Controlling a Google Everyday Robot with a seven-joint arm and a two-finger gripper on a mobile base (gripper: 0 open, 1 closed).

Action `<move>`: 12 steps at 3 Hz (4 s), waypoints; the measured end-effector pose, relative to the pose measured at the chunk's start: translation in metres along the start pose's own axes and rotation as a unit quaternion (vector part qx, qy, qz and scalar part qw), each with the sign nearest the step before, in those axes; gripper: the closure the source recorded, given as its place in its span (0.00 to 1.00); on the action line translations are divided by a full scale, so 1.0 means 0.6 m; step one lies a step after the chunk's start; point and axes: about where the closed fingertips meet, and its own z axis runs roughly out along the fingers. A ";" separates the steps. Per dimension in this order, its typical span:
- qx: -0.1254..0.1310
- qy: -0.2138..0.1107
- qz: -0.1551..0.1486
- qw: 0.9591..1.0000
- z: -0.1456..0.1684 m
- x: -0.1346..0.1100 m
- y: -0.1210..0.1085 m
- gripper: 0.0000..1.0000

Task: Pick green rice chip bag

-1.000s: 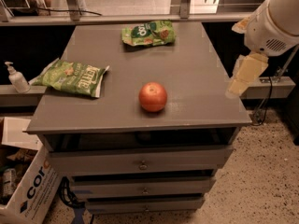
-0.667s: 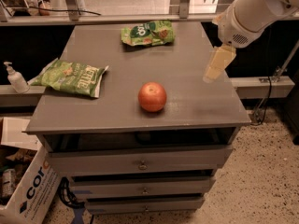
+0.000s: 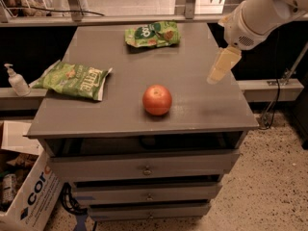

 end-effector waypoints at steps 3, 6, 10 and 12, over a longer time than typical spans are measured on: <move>0.016 -0.110 0.144 0.983 0.149 -0.030 -0.138 0.00; 0.040 -0.221 0.274 0.935 0.278 -0.091 -0.244 0.00; 0.080 -0.238 0.263 0.931 0.384 -0.184 -0.283 0.18; 0.072 -0.235 0.264 0.932 0.395 -0.194 -0.276 0.64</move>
Offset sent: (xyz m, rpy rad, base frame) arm 0.1399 0.0071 -0.0224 0.3546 -0.0379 -0.1713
